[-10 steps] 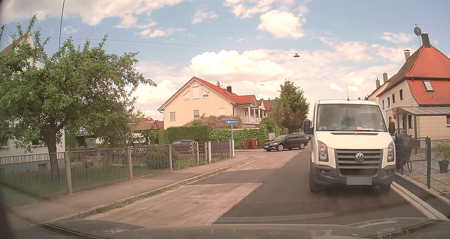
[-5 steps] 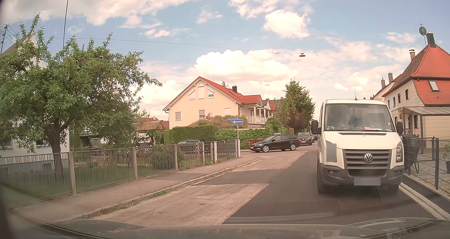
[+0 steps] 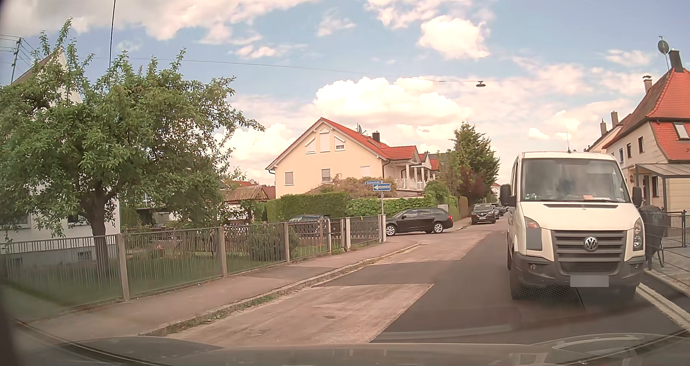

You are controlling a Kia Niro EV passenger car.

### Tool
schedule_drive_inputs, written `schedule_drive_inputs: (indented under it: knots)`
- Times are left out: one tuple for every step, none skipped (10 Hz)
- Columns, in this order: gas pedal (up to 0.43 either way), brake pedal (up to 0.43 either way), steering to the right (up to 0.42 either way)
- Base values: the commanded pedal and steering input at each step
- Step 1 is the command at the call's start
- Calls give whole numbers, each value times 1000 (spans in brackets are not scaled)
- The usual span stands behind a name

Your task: Follow the waypoints while adhering to traffic rules and regulations

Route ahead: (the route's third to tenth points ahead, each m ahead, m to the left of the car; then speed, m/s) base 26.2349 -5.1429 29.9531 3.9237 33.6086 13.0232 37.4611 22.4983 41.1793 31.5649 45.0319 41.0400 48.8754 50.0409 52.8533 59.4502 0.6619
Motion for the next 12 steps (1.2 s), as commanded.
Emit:
schedule_drive_inputs:
  knots:
    - [8, 18, -669]
    - [0, 24, -657]
    - [0, 24, -633]
    - [0, 18, -606]
    - [20, 24, -561]
    - [59, 18, -527]
    - [67, 24, -480]
    - [79, 18, -432]
    - [110, 24, -395]
    - [118, 24, -347]
    - [118, 18, -278]
    - [118, 24, -219]
